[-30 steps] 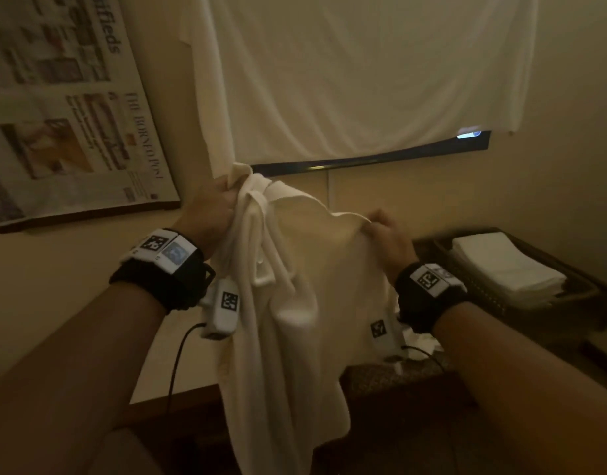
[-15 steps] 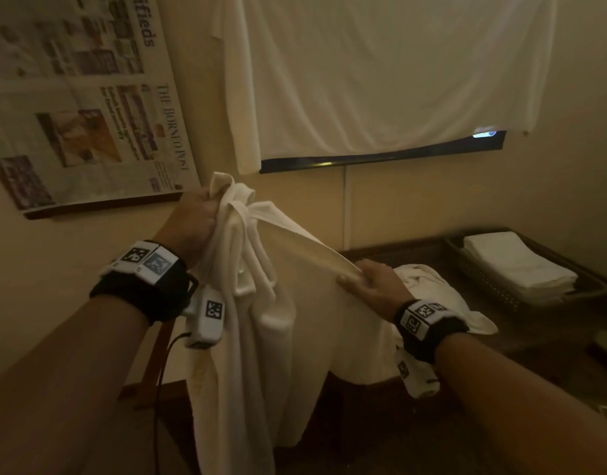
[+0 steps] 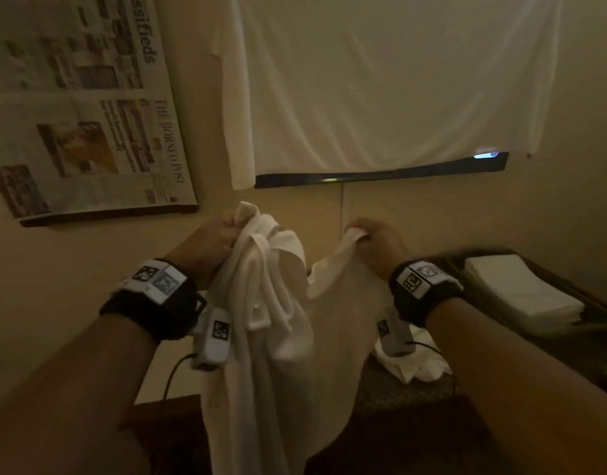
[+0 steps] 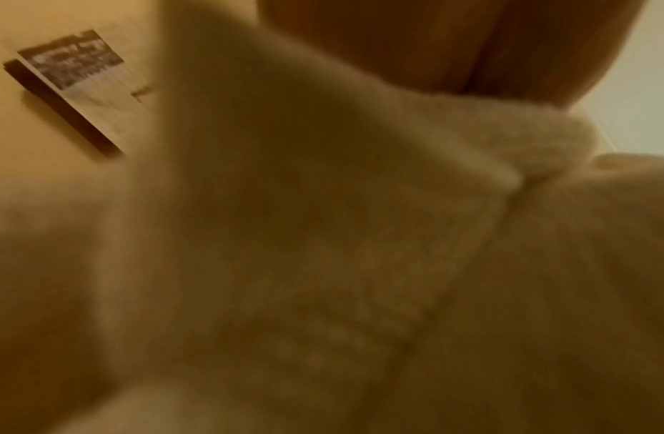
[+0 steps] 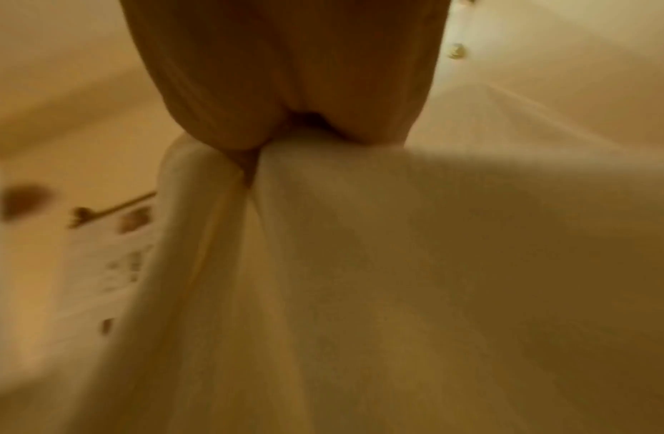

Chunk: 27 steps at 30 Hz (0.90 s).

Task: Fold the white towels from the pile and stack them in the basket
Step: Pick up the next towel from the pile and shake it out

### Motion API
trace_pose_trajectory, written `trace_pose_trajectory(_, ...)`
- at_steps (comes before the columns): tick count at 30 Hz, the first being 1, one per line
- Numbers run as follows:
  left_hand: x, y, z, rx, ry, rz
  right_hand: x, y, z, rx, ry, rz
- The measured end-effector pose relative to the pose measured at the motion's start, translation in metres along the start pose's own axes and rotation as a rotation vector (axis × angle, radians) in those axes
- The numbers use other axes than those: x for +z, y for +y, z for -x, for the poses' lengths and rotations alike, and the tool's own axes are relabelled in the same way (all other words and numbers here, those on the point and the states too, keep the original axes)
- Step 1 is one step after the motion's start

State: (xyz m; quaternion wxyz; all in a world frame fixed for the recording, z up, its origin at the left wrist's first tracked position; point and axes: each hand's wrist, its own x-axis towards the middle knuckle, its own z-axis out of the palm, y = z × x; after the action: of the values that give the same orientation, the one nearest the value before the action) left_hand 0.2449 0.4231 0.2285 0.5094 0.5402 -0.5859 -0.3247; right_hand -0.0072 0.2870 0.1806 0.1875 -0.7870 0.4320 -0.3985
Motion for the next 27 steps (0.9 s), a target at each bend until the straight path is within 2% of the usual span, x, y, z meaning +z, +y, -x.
trace_pose_trajectory(2,0.026,0.003,-0.012,0.014,-0.065,0.027,-0.018,-0.032,-0.014,-0.181,-0.001,0.006)
trace_pose_trajectory(4,0.052,0.009,-0.023,0.011,-0.066,0.051,-0.036,-0.053,-0.025,-0.306,-0.008,0.018)
trace_pose_trajectory(8,0.091,0.018,-0.049,0.013,0.02,0.124,-0.066,-0.045,-0.044,-0.352,-0.095,0.06)
trace_pose_trajectory(11,0.106,0.021,-0.064,-0.007,0.101,0.141,-0.085,-0.009,-0.049,-0.276,-0.194,0.074)
trace_pose_trajectory(16,0.121,0.018,-0.081,-0.048,0.208,0.117,-0.107,0.076,-0.039,0.0,-0.358,0.015)
trace_pose_trajectory(20,0.137,0.017,-0.086,-0.042,0.269,0.137,-0.11,0.126,-0.029,0.162,-0.51,-0.01)
trace_pose_trajectory(24,0.142,0.012,-0.09,-0.047,0.296,0.128,-0.098,0.148,-0.028,0.263,-0.44,-0.256)
trace_pose_trajectory(27,0.135,0.01,-0.092,-0.054,0.266,0.099,-0.091,0.148,-0.033,0.248,-0.372,-0.228)
